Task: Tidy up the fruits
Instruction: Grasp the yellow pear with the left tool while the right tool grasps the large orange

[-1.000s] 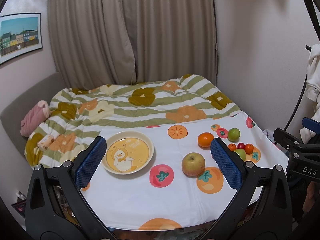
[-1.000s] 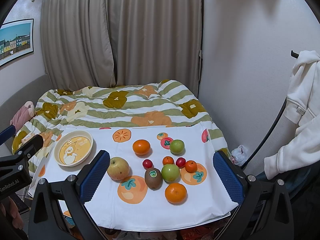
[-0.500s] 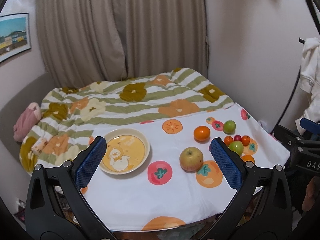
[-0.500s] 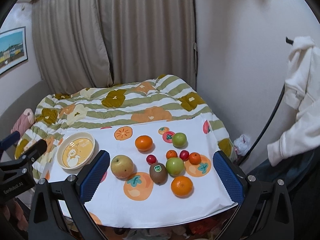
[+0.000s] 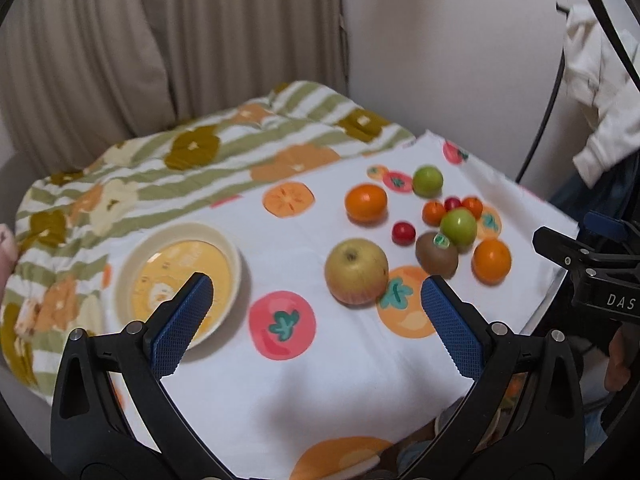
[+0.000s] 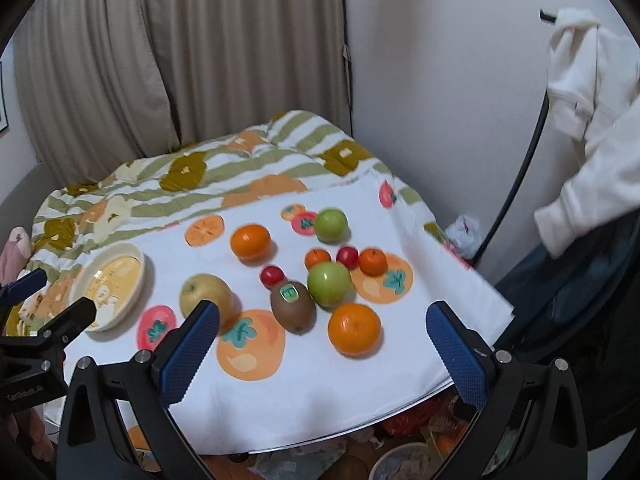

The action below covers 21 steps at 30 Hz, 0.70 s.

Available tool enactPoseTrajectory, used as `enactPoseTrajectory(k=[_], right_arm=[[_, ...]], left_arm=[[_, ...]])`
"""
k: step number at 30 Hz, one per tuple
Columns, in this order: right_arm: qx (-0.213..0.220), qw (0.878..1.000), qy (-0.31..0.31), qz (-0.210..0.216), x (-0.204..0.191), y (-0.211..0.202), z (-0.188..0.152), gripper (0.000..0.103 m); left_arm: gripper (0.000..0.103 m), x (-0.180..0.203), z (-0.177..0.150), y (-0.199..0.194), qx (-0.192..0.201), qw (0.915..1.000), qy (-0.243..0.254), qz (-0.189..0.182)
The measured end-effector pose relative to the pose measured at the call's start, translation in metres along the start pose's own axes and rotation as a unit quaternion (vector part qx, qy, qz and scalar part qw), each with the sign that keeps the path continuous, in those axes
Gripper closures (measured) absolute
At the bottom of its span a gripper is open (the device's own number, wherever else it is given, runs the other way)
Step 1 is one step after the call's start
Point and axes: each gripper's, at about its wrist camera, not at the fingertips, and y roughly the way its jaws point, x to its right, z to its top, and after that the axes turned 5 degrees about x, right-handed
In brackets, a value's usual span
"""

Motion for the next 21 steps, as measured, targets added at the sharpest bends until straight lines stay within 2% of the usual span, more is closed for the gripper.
enactPoseTrajectory(k=[11, 18, 21], right_arm=[[-0.048, 0.998, 0.024, -0.030, 0.017, 0.073, -0.035, 0.000], [-0.071, 0.997, 0.026, -0.033, 0.024, 0.101, -0.040, 0.006], [-0.081, 0.996, 0.022, -0.032, 0.026, 0.110, -0.041, 0.010]], left_arm=[[0.000, 0.015, -0.016, 0.078, -0.049, 0.9977, 0.033, -0.032], [0.000, 0.023, -0.018, 0.115, -0.070, 0.9959, 0.039, -0.041], [0.004, 0.027, -0.019, 0.129, -0.083, 0.9947, 0.041, -0.046]])
